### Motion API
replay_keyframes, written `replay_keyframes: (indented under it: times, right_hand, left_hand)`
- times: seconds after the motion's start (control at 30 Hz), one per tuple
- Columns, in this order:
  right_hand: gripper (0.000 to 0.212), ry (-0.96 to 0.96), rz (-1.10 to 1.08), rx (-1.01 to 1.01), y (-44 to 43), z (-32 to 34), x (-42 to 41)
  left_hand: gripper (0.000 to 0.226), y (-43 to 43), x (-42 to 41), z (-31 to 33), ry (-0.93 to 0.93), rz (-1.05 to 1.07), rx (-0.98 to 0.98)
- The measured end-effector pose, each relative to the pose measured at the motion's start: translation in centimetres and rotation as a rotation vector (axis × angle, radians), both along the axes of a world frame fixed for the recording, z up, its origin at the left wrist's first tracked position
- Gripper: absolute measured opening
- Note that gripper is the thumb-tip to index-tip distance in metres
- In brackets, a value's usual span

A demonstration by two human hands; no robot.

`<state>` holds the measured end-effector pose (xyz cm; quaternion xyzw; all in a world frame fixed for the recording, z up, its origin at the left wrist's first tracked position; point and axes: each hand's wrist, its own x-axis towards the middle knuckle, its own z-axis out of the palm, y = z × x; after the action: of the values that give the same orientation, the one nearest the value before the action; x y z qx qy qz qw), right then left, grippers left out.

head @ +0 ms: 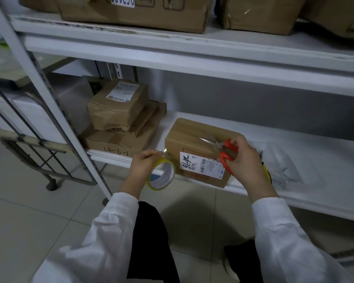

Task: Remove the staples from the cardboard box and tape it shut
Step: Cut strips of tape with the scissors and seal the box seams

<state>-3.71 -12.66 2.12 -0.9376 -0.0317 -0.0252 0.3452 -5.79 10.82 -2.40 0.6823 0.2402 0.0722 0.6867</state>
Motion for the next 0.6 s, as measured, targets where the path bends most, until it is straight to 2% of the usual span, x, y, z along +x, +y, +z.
replay_keyframes:
  times: [0.17,0.27,0.43,0.6]
  right_hand:
    - [0.041,0.01,0.002,0.157,-0.2,-0.3,-0.5]
    - [0.041,0.012,0.017,0.13,-0.3,-0.4,-0.6]
    - [0.037,-0.009,-0.014,0.037,-0.3,-0.2,0.0]
    - [0.04,-0.045,-0.09,0.004,0.1,-0.5,-0.2]
  left_hand:
    - [0.006,0.3,0.1,-0.2,-0.056,-0.267,0.138]
    - [0.016,-0.4,0.6,-0.3,-0.16,-0.365,0.096]
    - [0.019,-1.6,0.8,-1.0,-0.167,-0.401,0.233]
    - [0.006,-2.9,1.3,-1.5,-0.115,-0.414,0.291]
